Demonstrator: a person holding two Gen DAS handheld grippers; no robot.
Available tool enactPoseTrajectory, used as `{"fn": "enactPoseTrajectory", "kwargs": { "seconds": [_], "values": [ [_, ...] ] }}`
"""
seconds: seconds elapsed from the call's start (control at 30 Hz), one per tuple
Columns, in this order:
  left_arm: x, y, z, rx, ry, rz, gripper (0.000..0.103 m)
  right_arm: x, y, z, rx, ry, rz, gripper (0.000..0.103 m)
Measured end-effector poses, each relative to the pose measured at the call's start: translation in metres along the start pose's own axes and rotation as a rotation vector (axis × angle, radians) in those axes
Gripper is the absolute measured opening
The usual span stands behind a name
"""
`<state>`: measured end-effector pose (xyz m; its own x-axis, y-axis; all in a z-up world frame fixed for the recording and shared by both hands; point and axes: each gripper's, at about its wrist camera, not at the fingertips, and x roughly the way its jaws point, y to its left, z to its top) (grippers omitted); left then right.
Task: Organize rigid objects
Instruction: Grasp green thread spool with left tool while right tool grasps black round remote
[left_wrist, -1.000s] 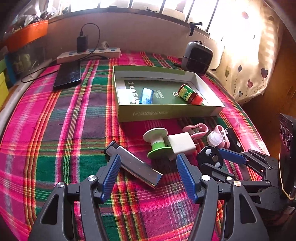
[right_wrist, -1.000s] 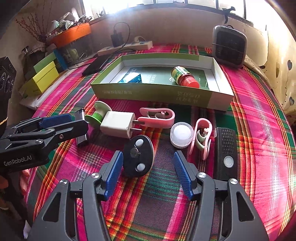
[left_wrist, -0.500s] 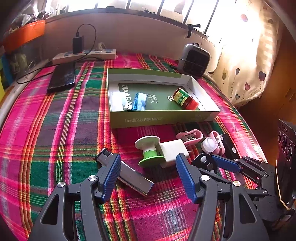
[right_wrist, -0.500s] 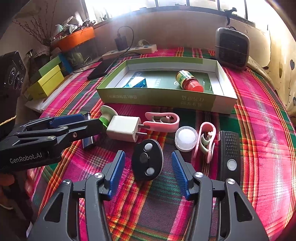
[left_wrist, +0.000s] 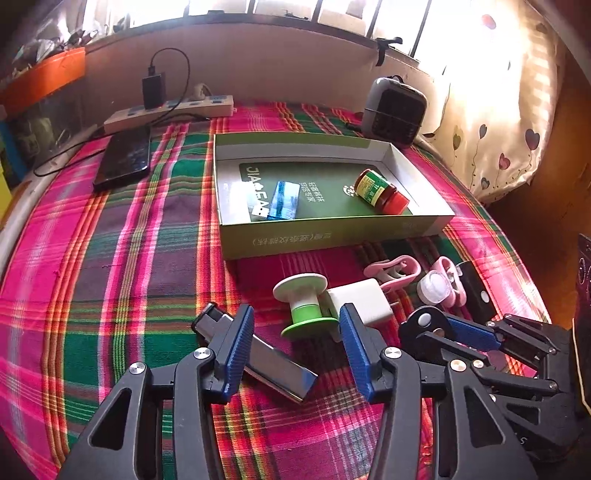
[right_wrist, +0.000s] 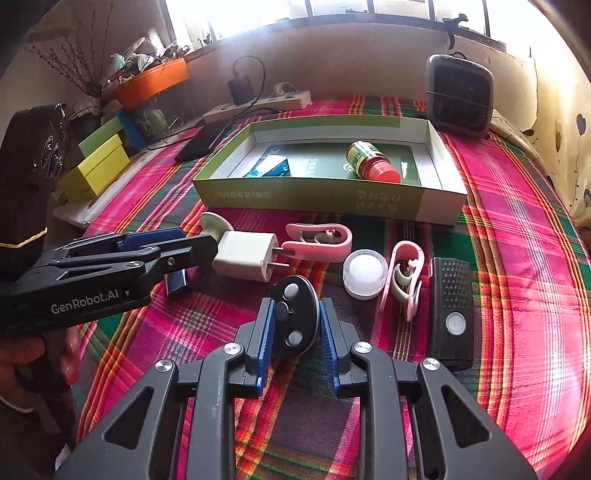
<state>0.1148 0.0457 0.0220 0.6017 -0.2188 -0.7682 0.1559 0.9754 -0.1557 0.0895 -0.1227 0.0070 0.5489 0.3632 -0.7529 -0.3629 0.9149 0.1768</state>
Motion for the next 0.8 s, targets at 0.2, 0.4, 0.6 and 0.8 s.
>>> {"fn": "enactPoseTrajectory", "kwargs": {
  "seconds": [0.2, 0.4, 0.6, 0.8],
  "values": [
    [0.004, 0.005, 0.004, -0.009, 0.008, 0.006, 0.045, 0.0, -0.001, 0.0, 0.007, 0.0, 0.005, 0.025],
    [0.012, 0.005, 0.008, -0.039, 0.034, -0.006, 0.045, 0.0, -0.003, 0.0, 0.017, 0.0, 0.009, 0.025],
    [0.016, 0.008, 0.007, -0.049, 0.052, 0.003, 0.045, -0.001, -0.006, 0.0, 0.029, -0.001, 0.011, 0.025],
    [0.021, 0.002, 0.011, -0.009, 0.05, 0.037, 0.045, -0.001, -0.006, 0.0, 0.026, -0.003, 0.009, 0.025]
  ]
}}
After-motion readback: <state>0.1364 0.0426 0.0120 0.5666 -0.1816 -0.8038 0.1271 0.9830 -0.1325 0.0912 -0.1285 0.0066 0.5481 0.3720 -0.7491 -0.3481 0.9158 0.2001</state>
